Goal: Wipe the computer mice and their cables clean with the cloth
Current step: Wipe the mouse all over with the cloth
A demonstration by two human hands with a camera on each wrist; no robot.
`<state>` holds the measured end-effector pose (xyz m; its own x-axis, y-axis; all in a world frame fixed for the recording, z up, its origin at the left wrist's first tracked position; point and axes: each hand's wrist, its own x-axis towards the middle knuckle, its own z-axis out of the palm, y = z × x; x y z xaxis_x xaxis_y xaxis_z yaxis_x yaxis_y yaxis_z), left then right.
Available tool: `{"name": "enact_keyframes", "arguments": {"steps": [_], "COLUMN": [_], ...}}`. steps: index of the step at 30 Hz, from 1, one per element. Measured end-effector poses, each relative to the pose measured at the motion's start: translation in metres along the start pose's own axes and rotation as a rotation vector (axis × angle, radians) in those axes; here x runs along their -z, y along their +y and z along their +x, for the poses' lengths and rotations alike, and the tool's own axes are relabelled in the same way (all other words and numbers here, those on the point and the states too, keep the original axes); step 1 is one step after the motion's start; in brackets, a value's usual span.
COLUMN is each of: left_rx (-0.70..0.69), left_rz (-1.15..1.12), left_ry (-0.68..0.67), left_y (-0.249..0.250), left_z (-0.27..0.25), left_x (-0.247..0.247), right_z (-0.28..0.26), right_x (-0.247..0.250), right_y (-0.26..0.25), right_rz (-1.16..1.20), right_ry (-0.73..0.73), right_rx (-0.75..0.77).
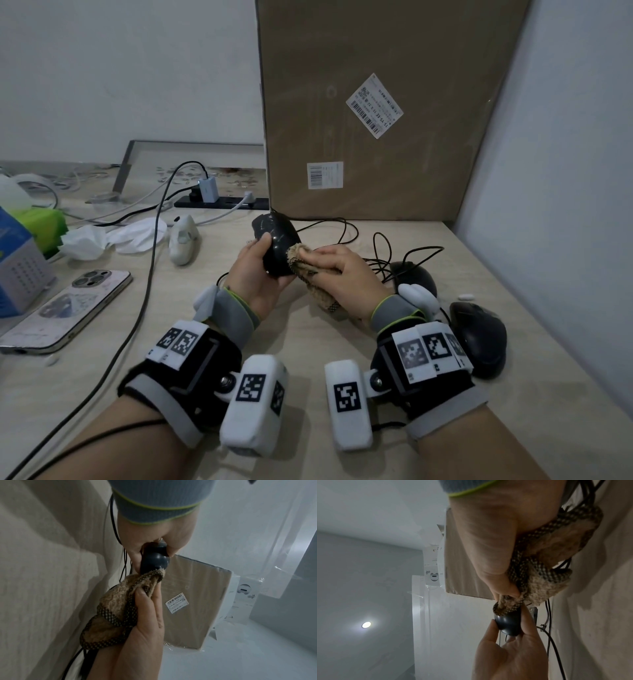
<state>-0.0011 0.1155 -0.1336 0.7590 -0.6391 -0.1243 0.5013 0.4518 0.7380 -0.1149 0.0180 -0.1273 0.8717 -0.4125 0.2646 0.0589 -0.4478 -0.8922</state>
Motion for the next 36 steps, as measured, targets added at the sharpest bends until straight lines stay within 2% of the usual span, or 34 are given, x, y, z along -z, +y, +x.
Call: {"name": "enact_keyframes", "arguments": {"steps": [3,6,11,18,22,29,32,36], "left_rx": [0.005,0.007,0.022,0.1,0.07,0.125,0.13,0.113], "left_rz": [0.011,0.133,0.319,0.238,0.158,-0.101,-0.098,-0.002], "left_ry": [0.004,-0.011,-0.051,-0.187,-0.221,-0.114,-0.083,-0.089], "left_y": [-0.001,-0.004,-0.008,-0.009,-0.007,0.004,0.006,0.005], "left_z": [0.0,0.0,-0.006,-0.014,-0.017,-0.011,-0.011,-0.009], "left_x": [-0.001,-0.001,-0.008,-0.014,-0.012,-0.007,-0.006,-0.003], "right_z": [0.0,0.001,0.005,0.008,0.007,0.002,0.0,0.0], "right_x": [-0.004,-0.001,0.002,0.007,0.005,-0.001,-0.002,-0.002], "right_y": [0.001,0.003,0.005,0.006,0.007,0.003,0.002,0.0], "right_rz": [0.018,-0.036,-0.014,-0.054,-0.005,0.049,0.052,0.034], "right_ry": [0.025,0.056,0.226,0.337,0.308,0.09,0.068,0.121], "right_rx": [0.018,0.057,0.07,0.064,0.099,0.147,0.129,0.184]}}
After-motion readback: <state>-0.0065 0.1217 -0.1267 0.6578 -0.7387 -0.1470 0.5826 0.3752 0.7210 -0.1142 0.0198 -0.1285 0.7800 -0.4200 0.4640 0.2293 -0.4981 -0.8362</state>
